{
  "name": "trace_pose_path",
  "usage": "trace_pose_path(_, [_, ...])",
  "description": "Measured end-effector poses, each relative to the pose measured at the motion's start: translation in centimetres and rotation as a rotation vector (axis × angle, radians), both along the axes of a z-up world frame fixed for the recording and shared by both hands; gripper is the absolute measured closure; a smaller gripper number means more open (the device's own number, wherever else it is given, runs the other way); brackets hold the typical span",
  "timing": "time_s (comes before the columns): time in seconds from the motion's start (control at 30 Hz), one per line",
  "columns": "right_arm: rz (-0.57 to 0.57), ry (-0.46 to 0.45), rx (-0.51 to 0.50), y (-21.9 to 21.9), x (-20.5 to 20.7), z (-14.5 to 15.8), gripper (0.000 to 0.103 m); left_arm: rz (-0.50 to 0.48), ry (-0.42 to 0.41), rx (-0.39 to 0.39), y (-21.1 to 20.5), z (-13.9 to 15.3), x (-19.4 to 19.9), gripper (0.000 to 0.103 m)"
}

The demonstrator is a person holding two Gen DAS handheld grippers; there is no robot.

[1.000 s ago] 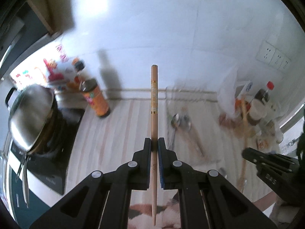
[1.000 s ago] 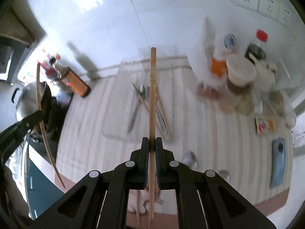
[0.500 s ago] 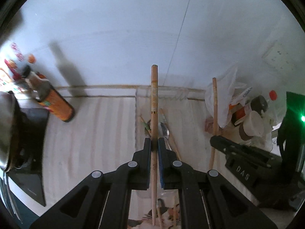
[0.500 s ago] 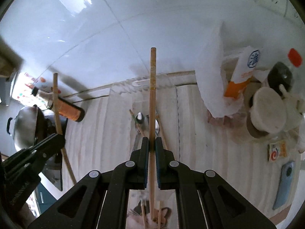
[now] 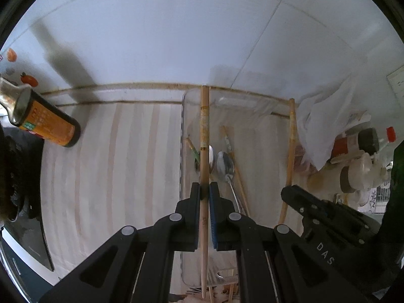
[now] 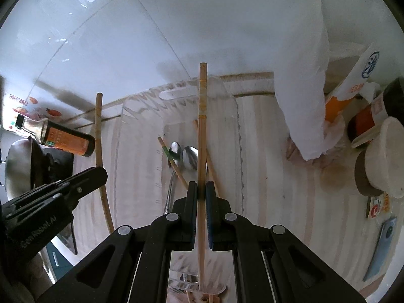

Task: Organize utensils
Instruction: 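Open both tools to release the chopsticks in the basket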

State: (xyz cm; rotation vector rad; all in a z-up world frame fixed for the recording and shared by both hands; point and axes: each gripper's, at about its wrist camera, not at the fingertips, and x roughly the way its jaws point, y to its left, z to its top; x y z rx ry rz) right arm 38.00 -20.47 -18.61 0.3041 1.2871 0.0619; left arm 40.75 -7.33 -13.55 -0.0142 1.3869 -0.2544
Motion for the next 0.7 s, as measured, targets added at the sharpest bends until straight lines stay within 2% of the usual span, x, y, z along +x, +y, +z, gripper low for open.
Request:
trace_pose_path(0.23, [0.005, 0.040, -0.013, 0.4, 0.4, -0.6, 0.095, 0.016, 0.042, -0.016, 0.4, -0.3, 0.0, 0.097])
trace_pose_path(0.3, [-0.002, 0.039, -0.024, 0.2, 0.2, -0.4, 0.091, 0.021, 0.034, -0.004, 0.6, 0.1, -0.1, 0.096])
trace_pose_path(0.37, [-0.014, 0.039, -0.021, 0.0, -0.1, -0.2, 0.077, 0.021, 0.022, 0.007, 0.8, 0.6, -0.2, 0.094])
trace_pose_path(0.43, [-0.020, 0.027, -0.026, -0.2, -0.5, 0.1, 0.076, 0.017, -0.015, 0.028, 1.0, 1.5, -0.7, 0.091])
trace_pose_path(0.53, [-0.031, -0.012, -0.042, -0.7, -1.8, 1.6, 0.075, 0.026, -0.077, 0.044, 1.8, 2.9, -1.6, 0.073])
trace_pose_path(0.6, [-0.040, -0.039, -0.054, -1.1, -2.6, 2.6, 0.068, 0.036, -0.120, 0.057, 2.5, 3.8, -2.5, 0.043])
trace_pose_path(0.63, [-0.049, -0.060, -0.064, -1.5, -3.5, 3.3, 0.065, 0.043, -0.154, 0.074, 2.9, 4.3, -3.2, 0.035])
trace_pose_path(0.67, [-0.053, -0.074, -0.069, -1.7, -4.1, 3.7, 0.064, 0.048, -0.180, 0.090, 3.2, 4.6, -3.8, 0.022])
trace_pose_path(0.7, [-0.058, -0.086, -0.075, -2.1, -4.8, 4.1, 0.062, 0.051, -0.209, 0.110, 3.5, 4.9, -4.5, 0.014])
